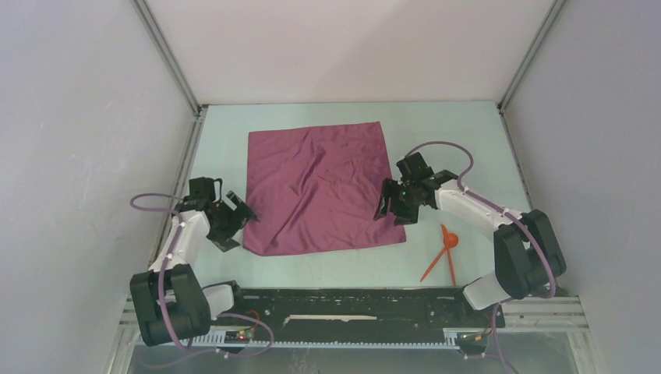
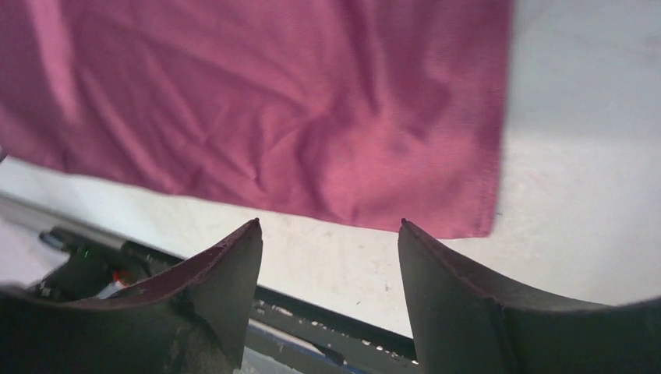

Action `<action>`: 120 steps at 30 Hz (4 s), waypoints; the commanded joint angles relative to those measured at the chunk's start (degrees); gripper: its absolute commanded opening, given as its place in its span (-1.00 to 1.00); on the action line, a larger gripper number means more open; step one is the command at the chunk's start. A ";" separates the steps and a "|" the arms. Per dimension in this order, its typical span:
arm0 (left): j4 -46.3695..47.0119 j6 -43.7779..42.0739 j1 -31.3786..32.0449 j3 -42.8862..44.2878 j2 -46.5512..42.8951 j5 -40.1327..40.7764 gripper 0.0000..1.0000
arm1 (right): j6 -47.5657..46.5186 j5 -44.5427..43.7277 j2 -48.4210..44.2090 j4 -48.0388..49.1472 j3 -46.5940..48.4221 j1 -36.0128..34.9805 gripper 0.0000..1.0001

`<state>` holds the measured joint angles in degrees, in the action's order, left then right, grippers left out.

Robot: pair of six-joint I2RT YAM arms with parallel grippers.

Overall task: Fold the napkin into a case and place the utensils inside
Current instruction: Smooth out the napkin at the center of the board.

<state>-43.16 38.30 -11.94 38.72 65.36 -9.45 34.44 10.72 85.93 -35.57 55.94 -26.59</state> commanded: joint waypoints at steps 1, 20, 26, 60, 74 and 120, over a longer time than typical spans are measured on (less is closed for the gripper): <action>8.34 -0.82 0.37 -1.53 -0.34 -6.83 1.00 | -3.40 12.79 -4.36 9.36 -2.79 -0.71 0.53; 11.89 2.33 0.88 -5.36 -0.24 0.81 1.00 | -4.33 9.36 -13.12 12.60 -4.53 0.32 0.81; 12.63 1.55 0.83 -5.68 2.13 -3.17 1.00 | -4.53 7.82 -14.23 11.30 -4.53 0.58 0.82; 6.02 -1.42 -0.29 -0.11 6.18 -4.30 0.95 | 11.53 -17.14 -0.26 0.30 -3.03 -0.16 0.60; 8.75 6.92 6.22 -9.91 -3.73 -11.38 0.91 | 9.75 -12.34 -0.47 5.01 -4.94 1.84 0.57; 1.67 -6.37 15.38 6.30 -14.16 0.27 0.89 | 33.16 -24.53 -2.16 -8.59 -7.08 -6.72 -0.13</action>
<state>-42.92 34.13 3.09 43.20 51.09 -8.73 64.16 -11.94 83.70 -42.57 49.10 -32.64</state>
